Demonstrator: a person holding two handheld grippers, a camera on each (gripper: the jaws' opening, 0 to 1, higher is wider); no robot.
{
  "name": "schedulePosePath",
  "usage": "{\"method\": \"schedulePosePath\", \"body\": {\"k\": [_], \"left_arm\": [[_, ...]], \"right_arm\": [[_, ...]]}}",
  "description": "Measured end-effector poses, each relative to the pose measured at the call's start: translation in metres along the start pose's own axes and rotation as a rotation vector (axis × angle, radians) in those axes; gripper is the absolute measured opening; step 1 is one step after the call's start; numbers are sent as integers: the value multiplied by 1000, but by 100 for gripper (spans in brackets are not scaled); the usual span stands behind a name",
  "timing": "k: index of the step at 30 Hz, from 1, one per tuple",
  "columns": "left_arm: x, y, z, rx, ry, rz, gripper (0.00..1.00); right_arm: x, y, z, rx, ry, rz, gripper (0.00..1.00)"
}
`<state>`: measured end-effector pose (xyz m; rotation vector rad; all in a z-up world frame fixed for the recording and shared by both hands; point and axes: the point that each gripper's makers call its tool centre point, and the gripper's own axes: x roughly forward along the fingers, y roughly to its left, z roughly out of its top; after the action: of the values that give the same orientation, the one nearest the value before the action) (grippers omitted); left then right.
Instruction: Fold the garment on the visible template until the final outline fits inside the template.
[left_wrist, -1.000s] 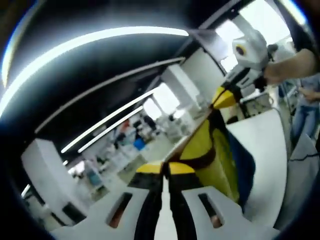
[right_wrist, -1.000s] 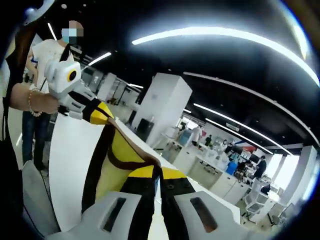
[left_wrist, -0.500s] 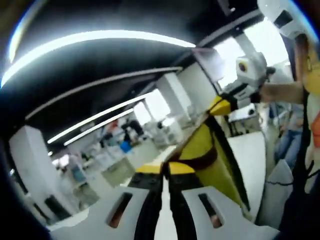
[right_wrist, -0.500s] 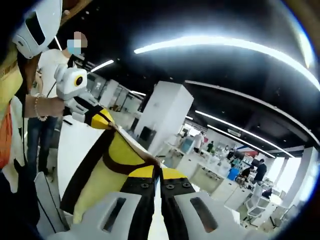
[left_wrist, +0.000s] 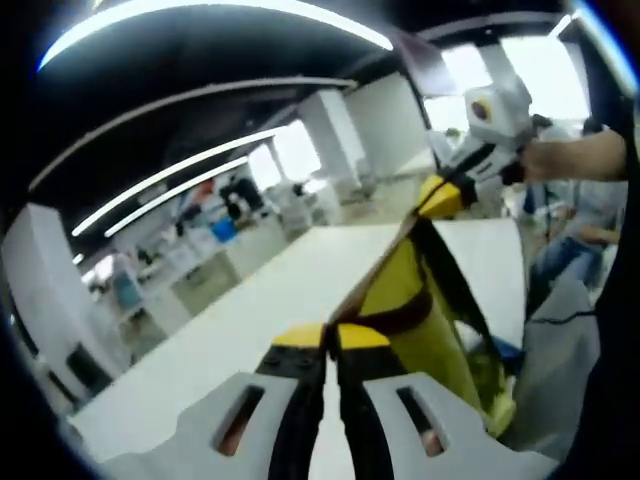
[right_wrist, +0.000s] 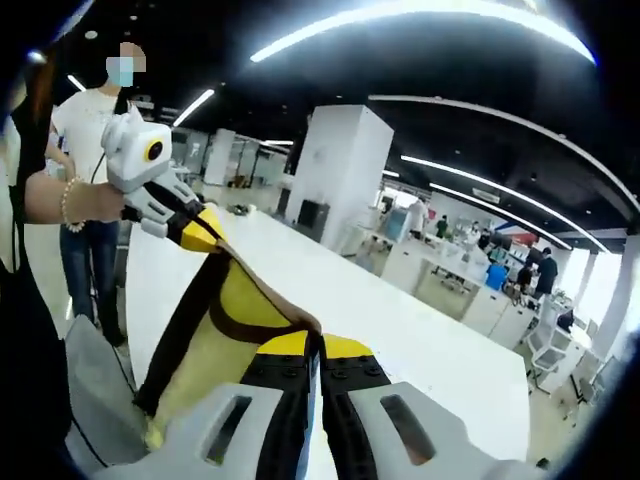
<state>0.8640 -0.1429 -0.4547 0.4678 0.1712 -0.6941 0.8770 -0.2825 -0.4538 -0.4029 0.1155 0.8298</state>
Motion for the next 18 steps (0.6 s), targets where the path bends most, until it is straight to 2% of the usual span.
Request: {"method": "schedulePosePath", "body": {"k": [11, 18], "left_arm": [[59, 30, -43, -40, 76, -19, 0], [97, 46, -76, -76, 136, -42, 0]], "right_arm": [[62, -32, -46, 31, 64, 27, 3], [97, -47, -76, 48, 110, 45, 3]]}}
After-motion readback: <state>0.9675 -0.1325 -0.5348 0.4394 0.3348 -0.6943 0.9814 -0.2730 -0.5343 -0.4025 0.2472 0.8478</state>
